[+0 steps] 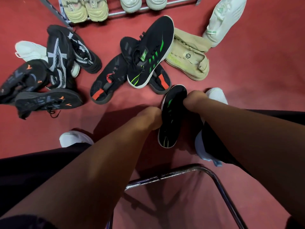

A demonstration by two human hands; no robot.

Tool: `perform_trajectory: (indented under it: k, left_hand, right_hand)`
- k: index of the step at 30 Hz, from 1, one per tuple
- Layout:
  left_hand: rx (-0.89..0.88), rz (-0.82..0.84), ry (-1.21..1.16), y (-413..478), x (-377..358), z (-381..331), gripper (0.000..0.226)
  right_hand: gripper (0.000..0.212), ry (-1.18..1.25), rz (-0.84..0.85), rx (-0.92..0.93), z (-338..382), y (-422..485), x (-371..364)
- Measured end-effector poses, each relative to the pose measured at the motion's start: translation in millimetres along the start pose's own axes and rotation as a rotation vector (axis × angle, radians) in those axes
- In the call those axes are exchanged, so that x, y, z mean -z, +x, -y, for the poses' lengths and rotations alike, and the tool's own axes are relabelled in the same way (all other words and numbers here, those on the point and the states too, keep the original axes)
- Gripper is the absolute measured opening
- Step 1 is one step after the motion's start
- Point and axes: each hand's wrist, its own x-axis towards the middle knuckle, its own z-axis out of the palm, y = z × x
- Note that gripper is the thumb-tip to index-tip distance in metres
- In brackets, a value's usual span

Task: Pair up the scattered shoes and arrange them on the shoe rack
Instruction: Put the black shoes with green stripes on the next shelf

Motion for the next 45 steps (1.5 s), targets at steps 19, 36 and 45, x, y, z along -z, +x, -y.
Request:
perform_trajectory:
  k: [19,36,45]
  left_hand:
    - [0.061,-0.212,-0.347,-84,92,-19,0.115]
    - [0.42,-0.76,-0.467,-42,156,132,0.086]
    - [0.513,-0.585,-0.287,2,144,139,0.113]
  right_hand:
    - [0.023,0.634,-0.078,0.188,65,-67,96]
    - [0.106,0.117,-0.228,-0.012,198,6,31]
    - [0.136,0.128,-0.261,-0.14,222,30,-11]
